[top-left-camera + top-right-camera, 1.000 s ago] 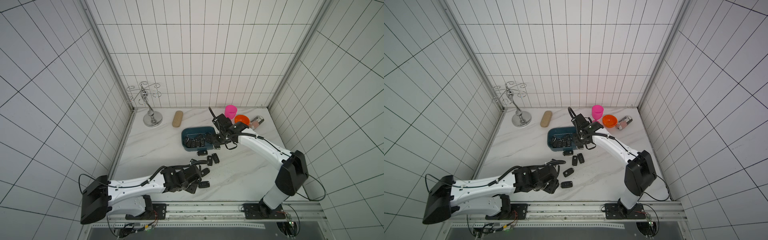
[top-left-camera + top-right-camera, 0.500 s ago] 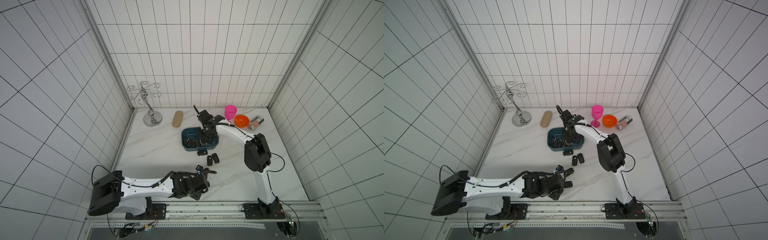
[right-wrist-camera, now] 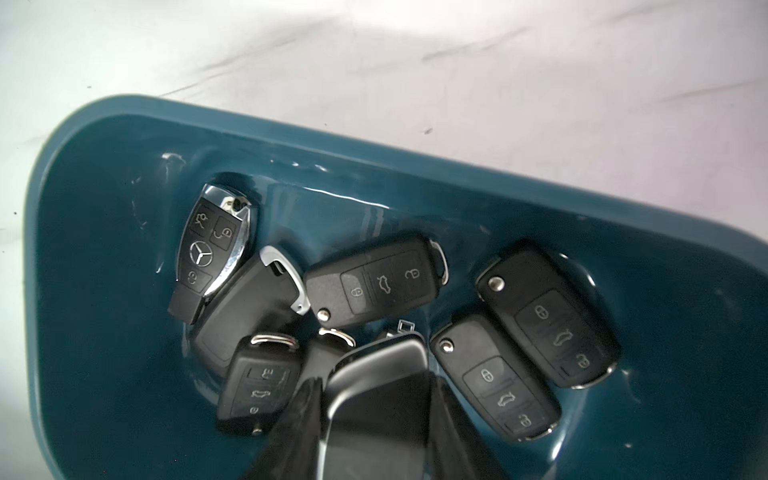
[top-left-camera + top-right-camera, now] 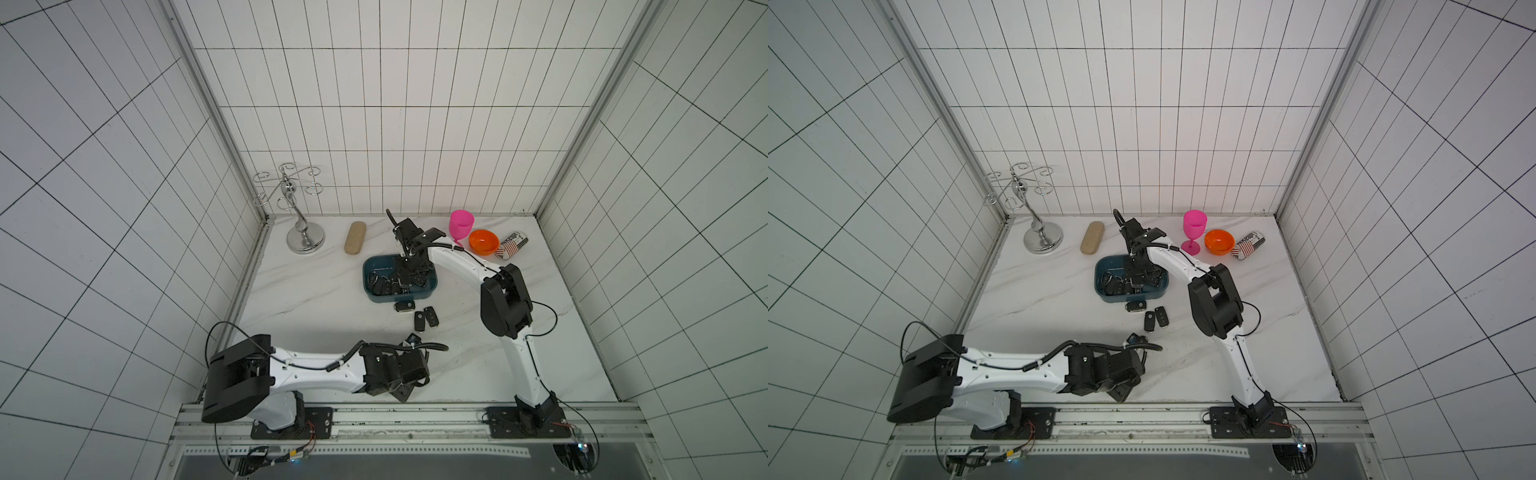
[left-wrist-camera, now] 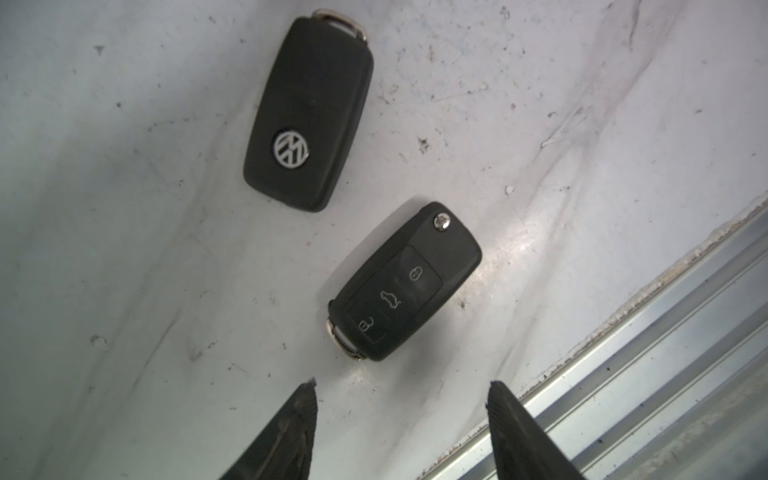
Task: Place the car key into the storage box
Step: Place the car key in the storage box.
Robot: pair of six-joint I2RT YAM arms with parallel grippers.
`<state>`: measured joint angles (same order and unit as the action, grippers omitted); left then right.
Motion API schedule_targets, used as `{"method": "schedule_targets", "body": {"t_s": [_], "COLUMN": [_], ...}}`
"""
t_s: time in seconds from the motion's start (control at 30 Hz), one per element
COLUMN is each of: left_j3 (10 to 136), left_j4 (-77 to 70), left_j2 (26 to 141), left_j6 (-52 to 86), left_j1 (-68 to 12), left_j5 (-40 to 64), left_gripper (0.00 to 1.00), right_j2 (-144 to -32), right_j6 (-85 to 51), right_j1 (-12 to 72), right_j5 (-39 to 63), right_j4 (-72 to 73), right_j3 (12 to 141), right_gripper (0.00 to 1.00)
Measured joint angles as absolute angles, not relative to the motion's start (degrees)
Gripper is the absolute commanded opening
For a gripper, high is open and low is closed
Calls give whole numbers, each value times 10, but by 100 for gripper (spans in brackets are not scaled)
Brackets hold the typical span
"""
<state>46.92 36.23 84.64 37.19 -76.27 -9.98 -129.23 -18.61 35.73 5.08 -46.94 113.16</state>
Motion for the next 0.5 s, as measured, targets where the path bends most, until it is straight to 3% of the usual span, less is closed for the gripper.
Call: {"method": "schedule_targets", "body": {"t_s": [0.23,0.5], "left_j3": [521,528], "left_j4": [377,376], "left_j2": [936,950], "left_j6": [342,340], "left_j1": [-763,-761], "left_j5": [-111,-118], "left_gripper": [64,64], "right_j2": [-1308,-1326], "right_j6": [-181,-178], "right_j1": [352,350], "right_j5": [64,70], "right_j4": [-473,-474], "right_j3": [1140,1141], "right_gripper": [43,43]}}
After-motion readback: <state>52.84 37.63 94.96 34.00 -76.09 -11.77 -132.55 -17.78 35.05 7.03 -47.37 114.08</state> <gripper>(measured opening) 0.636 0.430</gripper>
